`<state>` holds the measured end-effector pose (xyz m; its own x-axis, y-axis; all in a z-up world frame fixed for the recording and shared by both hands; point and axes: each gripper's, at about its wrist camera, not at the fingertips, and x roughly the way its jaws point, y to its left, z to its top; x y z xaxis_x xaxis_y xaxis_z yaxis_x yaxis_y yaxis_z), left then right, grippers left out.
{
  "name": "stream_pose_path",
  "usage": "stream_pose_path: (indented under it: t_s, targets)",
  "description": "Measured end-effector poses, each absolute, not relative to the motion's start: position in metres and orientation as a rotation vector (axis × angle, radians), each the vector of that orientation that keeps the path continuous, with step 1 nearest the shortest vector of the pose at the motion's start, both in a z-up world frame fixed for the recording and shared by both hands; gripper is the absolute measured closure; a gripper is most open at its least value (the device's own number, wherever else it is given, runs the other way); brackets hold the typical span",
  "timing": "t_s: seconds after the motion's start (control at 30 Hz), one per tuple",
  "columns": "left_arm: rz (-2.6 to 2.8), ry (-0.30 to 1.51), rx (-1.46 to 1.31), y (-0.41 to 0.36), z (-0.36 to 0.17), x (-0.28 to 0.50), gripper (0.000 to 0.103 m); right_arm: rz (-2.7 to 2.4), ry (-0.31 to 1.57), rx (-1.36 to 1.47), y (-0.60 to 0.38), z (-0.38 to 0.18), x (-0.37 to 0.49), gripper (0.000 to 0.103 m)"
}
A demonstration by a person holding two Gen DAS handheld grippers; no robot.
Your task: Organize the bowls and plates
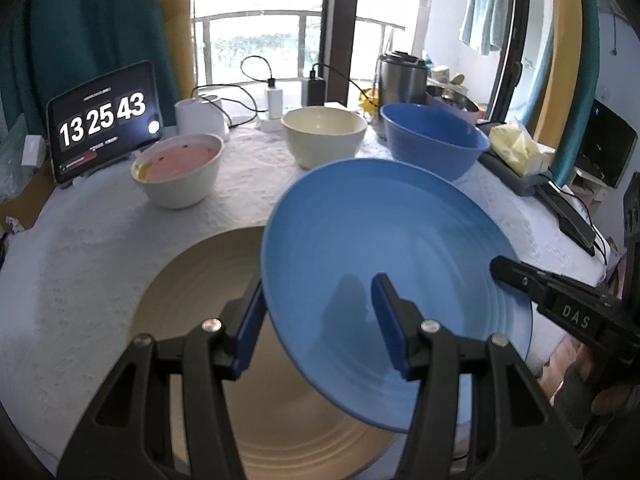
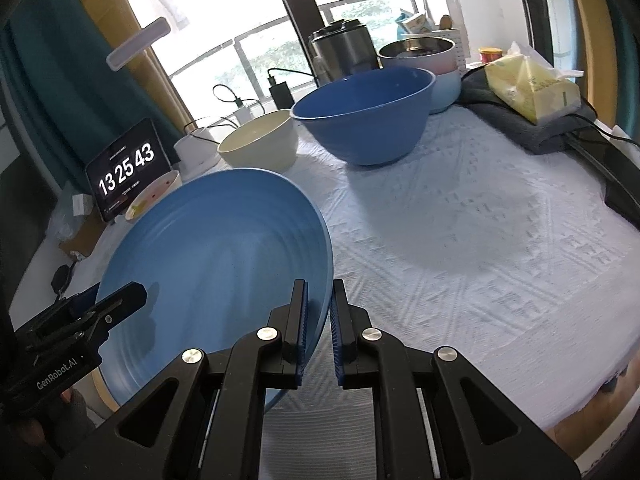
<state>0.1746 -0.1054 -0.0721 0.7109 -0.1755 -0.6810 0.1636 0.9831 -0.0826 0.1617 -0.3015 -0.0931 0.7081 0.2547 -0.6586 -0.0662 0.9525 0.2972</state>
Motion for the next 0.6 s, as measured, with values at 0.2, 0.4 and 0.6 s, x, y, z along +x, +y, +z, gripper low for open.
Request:
stream_pose_path:
  t_s: [0.2,0.4,0.6]
  targets:
    - [-0.173,0.743,-0.033,-0.089,-0.072,0.169,0.049,0.194,0.769,0.238,-0.284,-0.091,0.161,0.091]
    - [-0.157,0.74,-0.05,-0.074,-0.074,0.164,0.049,0.206,0.771,0.217,-0.271,-0.091,0.16,0.09]
    - [-0.137,0.736,-0.068,-0.059,-0.075,0.16,0.049,0.225,0.776,0.198,-0.256,-0.091,0.161,0.09]
